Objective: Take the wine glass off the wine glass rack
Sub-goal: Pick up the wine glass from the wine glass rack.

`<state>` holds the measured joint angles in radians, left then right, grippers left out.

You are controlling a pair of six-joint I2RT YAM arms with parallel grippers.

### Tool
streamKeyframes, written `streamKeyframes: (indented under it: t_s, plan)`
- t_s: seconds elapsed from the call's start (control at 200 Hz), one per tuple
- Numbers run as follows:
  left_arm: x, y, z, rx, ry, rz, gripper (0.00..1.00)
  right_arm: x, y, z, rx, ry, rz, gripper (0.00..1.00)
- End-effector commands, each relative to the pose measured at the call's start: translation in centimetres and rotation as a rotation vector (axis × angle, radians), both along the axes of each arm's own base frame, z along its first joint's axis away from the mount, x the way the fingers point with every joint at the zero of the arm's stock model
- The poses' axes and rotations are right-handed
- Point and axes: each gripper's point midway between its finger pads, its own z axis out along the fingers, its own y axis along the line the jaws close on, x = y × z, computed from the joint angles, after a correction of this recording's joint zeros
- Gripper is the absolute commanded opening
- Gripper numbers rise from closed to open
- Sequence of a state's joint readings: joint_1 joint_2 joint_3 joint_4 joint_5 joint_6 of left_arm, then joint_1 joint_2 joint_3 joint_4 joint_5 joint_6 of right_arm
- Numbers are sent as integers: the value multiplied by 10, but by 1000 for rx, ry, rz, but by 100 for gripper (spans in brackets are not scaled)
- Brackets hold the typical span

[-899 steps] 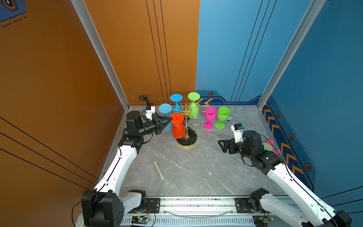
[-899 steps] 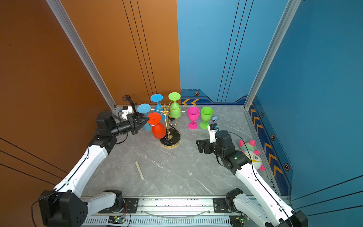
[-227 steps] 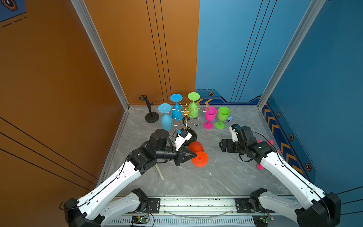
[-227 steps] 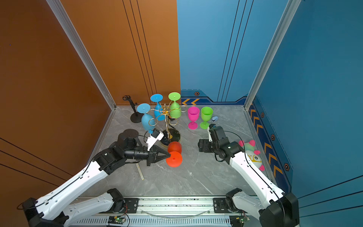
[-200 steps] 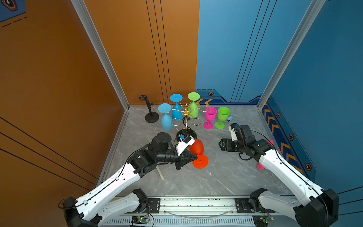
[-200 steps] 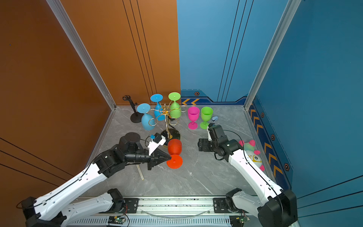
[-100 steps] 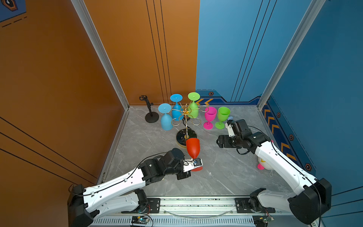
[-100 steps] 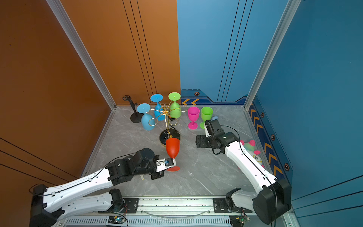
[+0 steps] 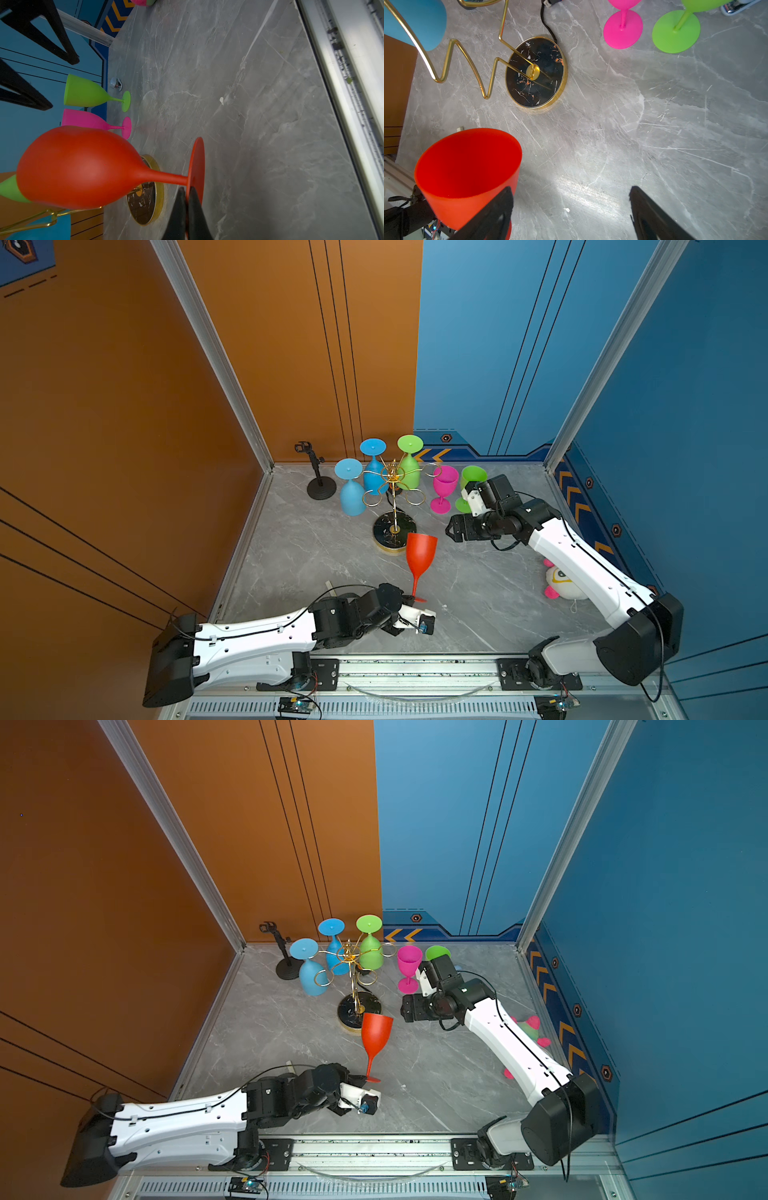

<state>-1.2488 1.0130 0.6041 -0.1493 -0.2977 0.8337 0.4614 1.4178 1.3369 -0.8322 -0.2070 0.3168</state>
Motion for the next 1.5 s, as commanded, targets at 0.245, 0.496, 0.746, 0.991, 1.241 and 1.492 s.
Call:
streamKeyframes:
  t_s: [0.245,0.496,0.746,0.991,1.241,1.492]
  plan:
    - [14,4,-3,155,-338,-54,0,0,26,16,78,52,68,85]
    - [23,4,-4,206,-469,-47,0,-10,36,20,117,73,116,80]
    - [28,6,-1,219,-545,-30,0,-22,39,18,149,122,147,67]
    - [29,5,-2,260,-614,-47,0,-31,47,23,206,150,185,55]
    - [30,7,-4,291,-639,-54,0,-35,47,28,238,162,194,40]
    - [30,11,-8,320,-652,-62,0,-40,50,27,263,185,213,29]
